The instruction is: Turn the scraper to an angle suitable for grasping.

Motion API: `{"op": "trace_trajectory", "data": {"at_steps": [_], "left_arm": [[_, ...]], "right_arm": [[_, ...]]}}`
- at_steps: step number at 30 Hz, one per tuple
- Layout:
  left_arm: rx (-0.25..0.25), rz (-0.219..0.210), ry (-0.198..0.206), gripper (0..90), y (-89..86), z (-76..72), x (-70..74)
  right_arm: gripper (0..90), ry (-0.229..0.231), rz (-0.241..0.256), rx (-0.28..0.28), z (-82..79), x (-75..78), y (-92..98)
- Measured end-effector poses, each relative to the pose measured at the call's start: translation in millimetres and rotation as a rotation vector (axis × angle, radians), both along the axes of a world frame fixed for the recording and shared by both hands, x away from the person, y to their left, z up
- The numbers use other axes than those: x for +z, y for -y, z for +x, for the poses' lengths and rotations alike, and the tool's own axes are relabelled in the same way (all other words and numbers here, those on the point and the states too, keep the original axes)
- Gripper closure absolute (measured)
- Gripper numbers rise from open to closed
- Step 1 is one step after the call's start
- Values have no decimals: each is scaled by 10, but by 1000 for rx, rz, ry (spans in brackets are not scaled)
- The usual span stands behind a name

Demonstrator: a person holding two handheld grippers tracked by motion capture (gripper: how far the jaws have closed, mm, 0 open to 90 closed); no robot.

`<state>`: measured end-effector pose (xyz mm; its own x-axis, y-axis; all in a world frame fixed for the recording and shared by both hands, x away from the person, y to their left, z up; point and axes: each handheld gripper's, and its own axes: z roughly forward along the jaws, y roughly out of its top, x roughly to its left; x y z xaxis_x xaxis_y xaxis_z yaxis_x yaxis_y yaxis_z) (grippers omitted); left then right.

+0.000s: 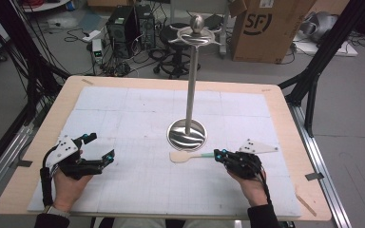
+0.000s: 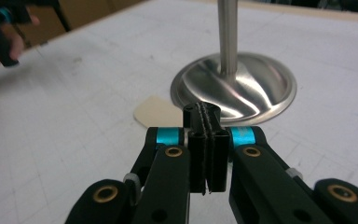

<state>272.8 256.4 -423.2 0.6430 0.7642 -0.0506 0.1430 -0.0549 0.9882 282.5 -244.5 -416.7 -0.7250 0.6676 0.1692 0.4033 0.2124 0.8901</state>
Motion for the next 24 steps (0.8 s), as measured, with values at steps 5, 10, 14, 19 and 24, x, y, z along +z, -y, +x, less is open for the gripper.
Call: {"op": "trace_trajectory", "data": {"at_steps": [5, 10, 14, 19, 24], "left_arm": [[-1, -2, -3, 57, 3, 1, -2], [-1, -2, -6, 57, 4, 3, -3], [-2, 2, -6, 57, 3, 4, -5], [0, 0, -9, 57, 2, 4, -5], [0, 5, -12, 57, 0, 0, -8]], "right_arm": [[896, -33, -90, 10, 88, -73, -184], [896, -80, -178, 54, 203, -149, -351], [896, -102, -186, 49, 308, -169, -453], [896, -116, -209, 47, 455, -186, -628], [896, -141, -231, 40, 548, -228, -729]]}}
